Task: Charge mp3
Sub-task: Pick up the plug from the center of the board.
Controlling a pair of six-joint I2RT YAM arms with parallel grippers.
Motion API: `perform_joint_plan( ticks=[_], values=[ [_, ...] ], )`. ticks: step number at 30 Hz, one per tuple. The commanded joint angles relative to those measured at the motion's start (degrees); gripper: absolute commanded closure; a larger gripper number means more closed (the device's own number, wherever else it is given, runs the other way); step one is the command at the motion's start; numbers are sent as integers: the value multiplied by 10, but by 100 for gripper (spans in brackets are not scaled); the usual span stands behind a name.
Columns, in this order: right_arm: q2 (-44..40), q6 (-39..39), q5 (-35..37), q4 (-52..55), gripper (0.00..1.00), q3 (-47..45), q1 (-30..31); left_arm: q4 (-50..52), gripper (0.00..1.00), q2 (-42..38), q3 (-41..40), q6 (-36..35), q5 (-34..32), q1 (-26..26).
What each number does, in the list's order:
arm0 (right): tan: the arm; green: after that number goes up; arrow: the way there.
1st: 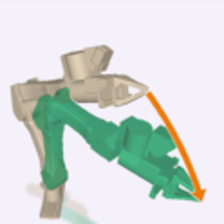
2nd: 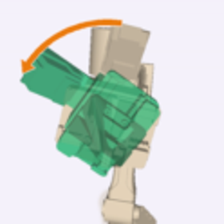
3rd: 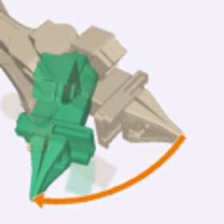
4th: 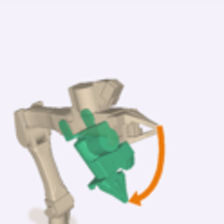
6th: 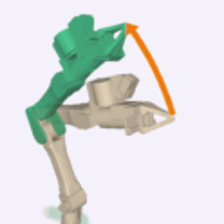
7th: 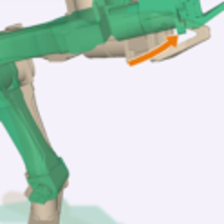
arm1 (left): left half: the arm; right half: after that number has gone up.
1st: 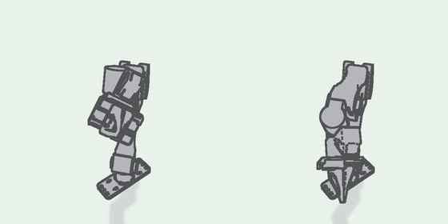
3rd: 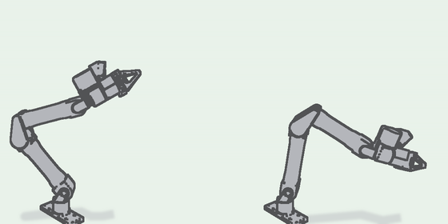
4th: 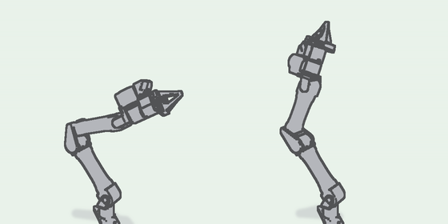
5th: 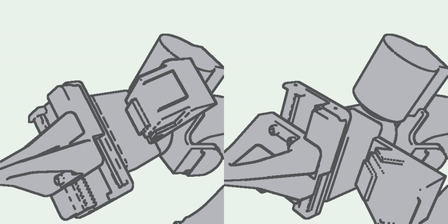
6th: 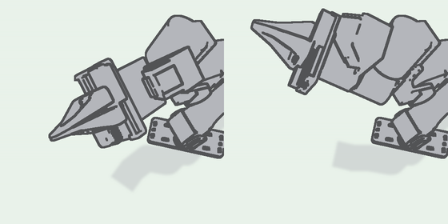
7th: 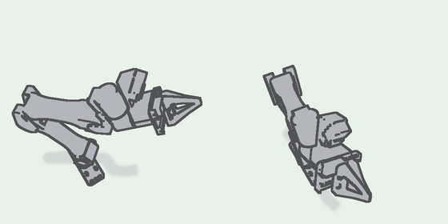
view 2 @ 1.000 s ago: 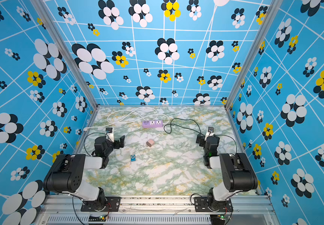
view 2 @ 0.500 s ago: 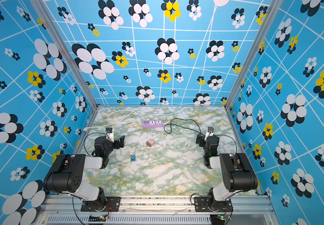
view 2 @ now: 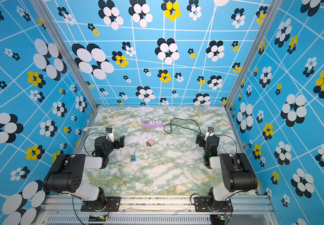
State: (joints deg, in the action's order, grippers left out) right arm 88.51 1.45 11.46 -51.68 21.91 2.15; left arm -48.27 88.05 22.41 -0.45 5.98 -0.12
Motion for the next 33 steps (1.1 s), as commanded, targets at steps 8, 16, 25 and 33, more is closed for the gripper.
perform_joint_plan(
  ticks=[8, 16, 25, 33],
  values=[
    [-230, 223, -163, 545, 1, 262, 1, 601, 1, -114, 376, 88, 139, 31],
    [-86, 328, -363, 576, 20, 333, 90, 850, 3, 23, 493, 13, 57, 206],
    [-22, 321, -342, 630, 16, 373, 136, 1025, 5, 191, 604, -43, -60, 318],
    [-12, 334, -350, 610, 16, 374, 137, 928, 0, 272, 635, -43, -78, 332]
  ],
)
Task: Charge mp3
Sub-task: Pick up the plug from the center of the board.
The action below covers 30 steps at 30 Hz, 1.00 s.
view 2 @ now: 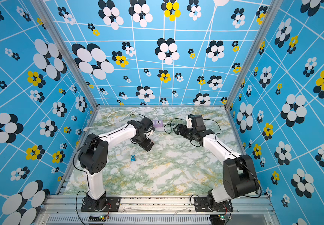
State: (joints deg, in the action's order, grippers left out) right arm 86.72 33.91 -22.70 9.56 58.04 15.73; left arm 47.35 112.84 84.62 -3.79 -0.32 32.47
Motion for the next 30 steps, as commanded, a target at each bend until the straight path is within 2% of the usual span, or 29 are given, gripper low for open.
perform_joint_plan(
  ticks=[1, 7, 14, 17, 24, 30],
  values=[
    [6, 10, -9, -2, 16, 12, 2, -38, 1, 31, 16, -7, -12, 6],
    [0, 12, -8, 2, 16, 5, 2, -102, 14, 54, 15, 18, -1, 6],
    [-2, 6, -8, 15, 16, 7, 2, -151, 36, 59, -9, 44, 1, 12],
    [0, 4, -9, 20, 16, 11, 1, -160, 39, 54, -18, 47, 19, 14],
    [9, 3, -4, 33, 16, 26, 2, -158, 38, 36, -57, 34, 29, 12],
    [27, 33, 3, 46, 17, 44, -1, -178, 52, 28, -65, 38, 38, 11]
  ],
)
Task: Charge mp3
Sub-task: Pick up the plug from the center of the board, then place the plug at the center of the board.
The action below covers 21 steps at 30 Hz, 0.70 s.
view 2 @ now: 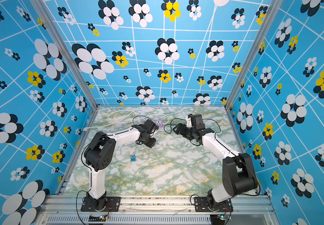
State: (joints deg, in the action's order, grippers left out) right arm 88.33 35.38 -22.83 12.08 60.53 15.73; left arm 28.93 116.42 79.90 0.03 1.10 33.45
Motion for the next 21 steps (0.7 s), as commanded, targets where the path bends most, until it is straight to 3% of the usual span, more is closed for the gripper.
perform_joint_plan(
  ticks=[1, 5, 9, 12, 17, 20, 21],
  values=[
    [13, 34, 7, 24, 18, 23, -5, -2, 54, -18, -23, -2, 30, 2],
    [8, 58, 38, 59, 21, 37, -25, -57, 62, -74, -65, -23, 87, 3],
    [4, 10, 198, 240, 25, 77, -61, -110, 63, -128, -115, -66, 188, 5],
    [36, -17, 268, 346, 39, 111, -85, -136, 65, -147, -151, -91, 242, 10],
    [123, -18, 275, 436, 45, 184, -108, -132, 66, -164, -179, -106, 266, 22],
    [197, -6, 312, 495, 46, 257, -108, -136, 64, -189, -200, -150, 255, 39],
    [233, -2, 325, 526, 51, 295, -108, -138, 64, -196, -206, -164, 249, 42]
  ],
)
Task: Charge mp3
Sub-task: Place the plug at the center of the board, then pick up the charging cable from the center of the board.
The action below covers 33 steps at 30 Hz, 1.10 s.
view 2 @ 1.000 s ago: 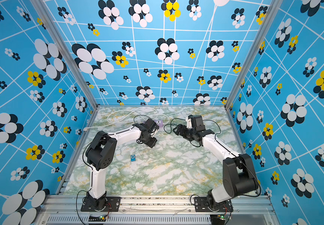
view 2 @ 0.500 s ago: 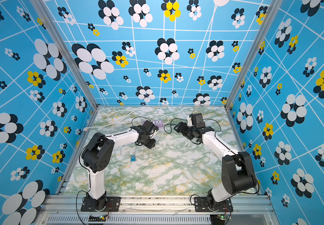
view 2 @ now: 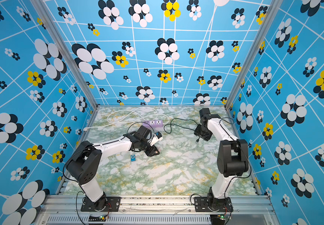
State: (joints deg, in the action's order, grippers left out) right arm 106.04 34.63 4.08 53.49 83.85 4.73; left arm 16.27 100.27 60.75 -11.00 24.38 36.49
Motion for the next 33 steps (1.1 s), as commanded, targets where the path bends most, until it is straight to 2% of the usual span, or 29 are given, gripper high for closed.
perform_joint_plan(
  ticks=[1, 3, 10, 14, 19, 25, 29, 33],
  values=[
    [83, 8, 58, 136, 55, 104, 2, -9, 64, -38, -17, -64, 6, 14],
    [122, 9, 53, 155, 57, 151, 4, 6, 63, -38, -13, -76, -27, 17],
    [181, 13, 26, 126, 60, 196, 1, 26, 63, -27, -11, -81, -74, 21],
    [211, -38, 3, 78, 61, 201, -9, 44, 63, -3, 10, -77, -106, 30],
    [236, -101, 21, 67, 63, 223, -18, 52, 63, 22, 30, -68, -146, 39],
    [250, -170, 5, 48, 67, 240, -32, 55, 63, 33, 38, -61, -148, 38],
    [275, -184, -21, 53, 70, 254, -34, 49, 63, 32, 35, -57, -146, 39],
    [282, -185, -27, 33, 80, 243, -34, 40, 63, 36, 34, -51, -146, 39]
  ],
)
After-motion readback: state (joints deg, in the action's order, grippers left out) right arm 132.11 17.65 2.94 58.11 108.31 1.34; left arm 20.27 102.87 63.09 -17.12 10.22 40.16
